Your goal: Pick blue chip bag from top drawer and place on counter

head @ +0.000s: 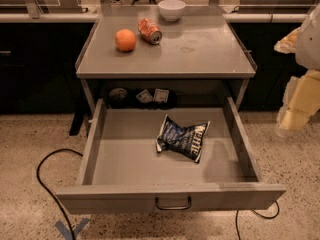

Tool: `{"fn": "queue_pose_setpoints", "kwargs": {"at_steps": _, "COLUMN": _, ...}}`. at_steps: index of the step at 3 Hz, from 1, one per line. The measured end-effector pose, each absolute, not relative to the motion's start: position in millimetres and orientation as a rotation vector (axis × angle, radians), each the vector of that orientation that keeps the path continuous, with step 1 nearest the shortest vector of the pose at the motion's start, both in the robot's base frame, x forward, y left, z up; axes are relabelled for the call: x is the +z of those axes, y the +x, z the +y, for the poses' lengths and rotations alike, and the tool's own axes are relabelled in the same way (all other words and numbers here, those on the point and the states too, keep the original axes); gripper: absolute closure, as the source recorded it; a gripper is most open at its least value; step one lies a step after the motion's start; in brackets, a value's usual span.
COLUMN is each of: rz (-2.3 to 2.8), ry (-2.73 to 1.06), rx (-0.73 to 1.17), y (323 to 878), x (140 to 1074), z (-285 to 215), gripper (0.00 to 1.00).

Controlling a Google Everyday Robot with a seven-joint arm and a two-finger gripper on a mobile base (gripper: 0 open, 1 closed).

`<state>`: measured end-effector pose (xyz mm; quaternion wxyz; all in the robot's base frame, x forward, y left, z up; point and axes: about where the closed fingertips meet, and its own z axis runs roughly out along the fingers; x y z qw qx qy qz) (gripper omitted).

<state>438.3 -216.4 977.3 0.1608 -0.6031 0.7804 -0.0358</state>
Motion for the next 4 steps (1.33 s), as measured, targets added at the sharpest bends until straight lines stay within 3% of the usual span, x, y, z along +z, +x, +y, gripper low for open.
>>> {"fn": "queue_pose_setpoints", "kwargs": {"at_steps": 2, "rz": 2.203, "ry": -1.693, "rx": -0.083, "y": 459.6, "x": 940.1, "z": -214.7, "gripper": 0.0}}
{"fn": "queue_pose_setpoints", "kwargs": {"at_steps": 4, "rz": 2.126, "ry": -1.659, "rx": -0.024, "y": 534.4, "x": 850.3, "z": -187.4, "gripper": 0.0}}
